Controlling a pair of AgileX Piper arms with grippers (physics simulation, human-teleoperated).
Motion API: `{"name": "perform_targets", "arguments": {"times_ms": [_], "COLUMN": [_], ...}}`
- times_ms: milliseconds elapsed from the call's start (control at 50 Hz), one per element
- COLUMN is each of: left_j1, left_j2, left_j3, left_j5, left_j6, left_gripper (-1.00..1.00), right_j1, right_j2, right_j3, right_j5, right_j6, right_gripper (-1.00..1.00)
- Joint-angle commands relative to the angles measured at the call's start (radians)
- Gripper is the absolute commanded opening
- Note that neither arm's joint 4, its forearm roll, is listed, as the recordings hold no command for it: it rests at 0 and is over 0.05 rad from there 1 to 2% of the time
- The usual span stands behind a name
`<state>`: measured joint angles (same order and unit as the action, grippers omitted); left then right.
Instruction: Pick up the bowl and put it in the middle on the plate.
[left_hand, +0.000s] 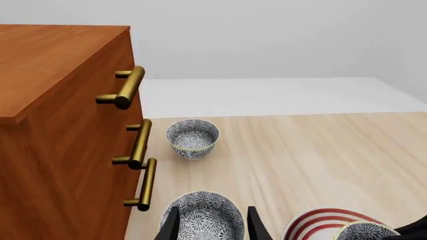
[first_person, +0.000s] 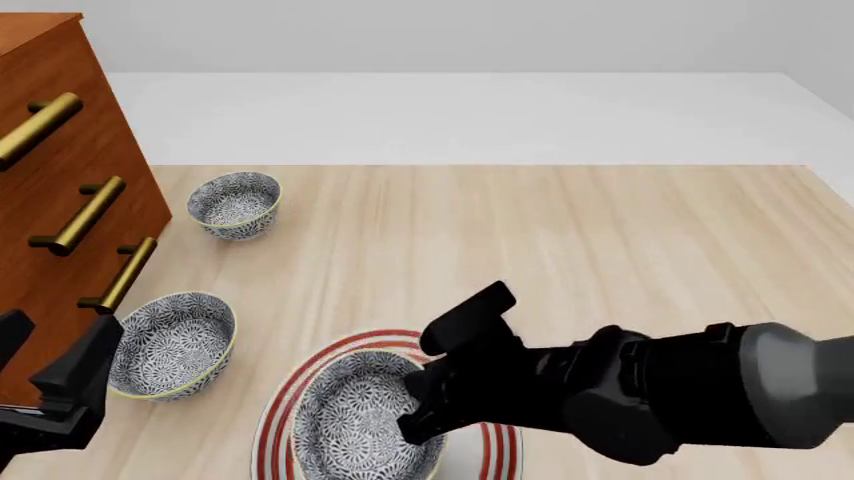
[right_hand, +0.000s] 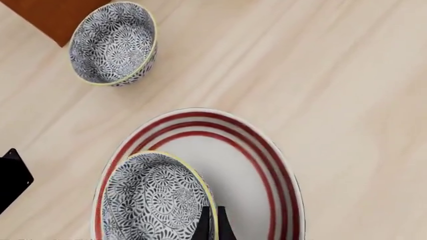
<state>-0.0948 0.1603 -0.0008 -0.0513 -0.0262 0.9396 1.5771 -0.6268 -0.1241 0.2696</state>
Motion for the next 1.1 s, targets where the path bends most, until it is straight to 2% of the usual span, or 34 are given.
{"name": "perform_targets", "arguments": {"times_ms": [20,340,380,420,520,540,740,820,880,1100], "left_j1": [0.000,-0.001,-0.001,-0.001,-0.003,-0.003,-0.004,-0.004,-0.004,-0.006], "left_j2": [0.004,0.002,0.002,0.003,0.005,0.005,0.001,0.001,0.004,0.010], "left_j3": [0.000,0.000,0.000,0.000,0.000,0.000,0.000,0.000,0.000,0.000], "left_j5": [-0.004,-0.001,-0.002,-0.003,-0.002,-0.002,0.002,0.003,0.000,-0.004], "left_j6": [0.001,0.002,0.001,0.002,0.001,0.002,0.003,0.002,0.001,0.002], "left_gripper": [1.00,1.00,1.00,1.00,1.00,1.00,1.00,1.00,1.00,1.00], "right_j1": [0.011,-0.003,0.015,-0.005,-0.006,-0.006,0.000,0.001,0.007,-0.010], "right_j2": [0.043,0.053,0.053,0.056,0.055,0.057,0.048,0.029,0.013,-0.044], "right_j3": [0.017,0.021,0.024,0.020,0.020,0.020,0.023,0.014,0.015,0.002], "right_j5": [-0.044,-0.055,-0.060,-0.058,-0.054,-0.054,-0.050,-0.027,-0.022,0.023], "right_j6": [0.017,0.012,0.036,0.012,0.009,0.006,0.000,-0.018,-0.001,-0.019], "right_gripper": [-1.00,-1.00,-1.00,-1.00,-1.00,1.00,1.00,1.00,1.00,1.00]}}
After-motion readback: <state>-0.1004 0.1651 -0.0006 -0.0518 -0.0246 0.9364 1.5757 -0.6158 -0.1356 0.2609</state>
